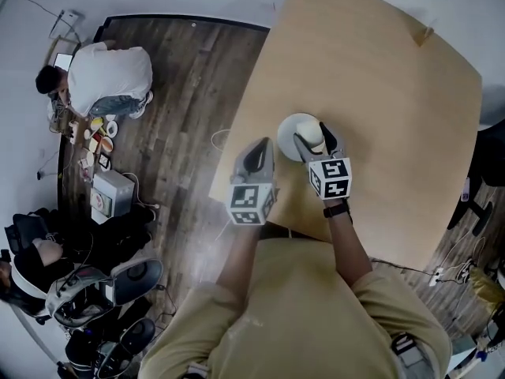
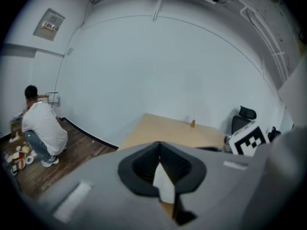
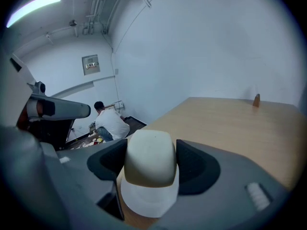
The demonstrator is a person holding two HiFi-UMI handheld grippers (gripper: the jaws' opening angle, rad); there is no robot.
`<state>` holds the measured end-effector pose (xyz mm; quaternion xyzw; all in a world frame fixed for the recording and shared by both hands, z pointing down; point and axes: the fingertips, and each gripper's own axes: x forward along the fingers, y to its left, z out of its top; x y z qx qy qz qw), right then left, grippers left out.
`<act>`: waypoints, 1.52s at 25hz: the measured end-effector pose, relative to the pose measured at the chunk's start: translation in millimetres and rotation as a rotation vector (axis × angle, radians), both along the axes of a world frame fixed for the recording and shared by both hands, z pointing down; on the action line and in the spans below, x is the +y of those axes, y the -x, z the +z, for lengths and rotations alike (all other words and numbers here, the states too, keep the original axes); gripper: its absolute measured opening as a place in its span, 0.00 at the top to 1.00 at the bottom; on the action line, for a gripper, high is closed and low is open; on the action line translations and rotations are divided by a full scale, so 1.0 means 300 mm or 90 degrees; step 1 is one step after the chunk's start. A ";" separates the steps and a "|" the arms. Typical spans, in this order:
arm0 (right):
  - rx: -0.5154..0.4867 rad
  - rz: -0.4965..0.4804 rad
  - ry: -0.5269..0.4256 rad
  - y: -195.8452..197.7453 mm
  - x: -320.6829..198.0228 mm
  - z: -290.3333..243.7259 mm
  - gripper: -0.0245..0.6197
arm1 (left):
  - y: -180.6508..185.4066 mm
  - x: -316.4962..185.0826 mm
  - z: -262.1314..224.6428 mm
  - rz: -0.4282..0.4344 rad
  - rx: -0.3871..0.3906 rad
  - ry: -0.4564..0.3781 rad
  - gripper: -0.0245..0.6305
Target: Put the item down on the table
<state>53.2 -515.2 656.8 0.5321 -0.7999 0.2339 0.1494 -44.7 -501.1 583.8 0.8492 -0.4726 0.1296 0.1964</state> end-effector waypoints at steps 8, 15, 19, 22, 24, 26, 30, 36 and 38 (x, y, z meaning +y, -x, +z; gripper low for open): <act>0.038 -0.026 0.065 0.092 -0.053 0.217 0.46 | 0.073 -0.073 0.143 -0.016 -0.006 0.061 0.96; 0.073 -0.042 0.093 0.104 -0.050 0.304 0.46 | 0.081 -0.101 0.209 -0.022 -0.006 0.083 0.96; 0.122 -0.058 0.099 0.121 -0.046 0.319 0.46 | 0.074 -0.099 0.208 -0.018 -0.001 0.082 0.96; 0.145 -0.057 0.114 0.132 -0.041 0.335 0.45 | 0.070 -0.092 0.199 -0.013 -0.001 0.078 0.96; 0.139 -0.056 0.122 0.139 -0.034 0.334 0.37 | 0.070 -0.087 0.192 -0.012 -0.001 0.074 0.96; 0.134 -0.059 0.122 0.139 -0.024 0.319 0.31 | 0.067 -0.079 0.177 -0.010 -0.001 0.068 0.96; 0.125 -0.047 0.095 0.104 -0.017 0.241 0.32 | 0.049 -0.063 0.120 -0.004 -0.001 0.050 0.96; 0.105 -0.017 0.018 0.044 0.008 0.033 0.44 | 0.013 -0.020 -0.023 0.009 0.007 -0.004 0.96; 0.106 -0.007 -0.012 0.021 0.033 -0.034 0.48 | -0.010 0.009 -0.067 0.017 0.009 -0.028 0.96</act>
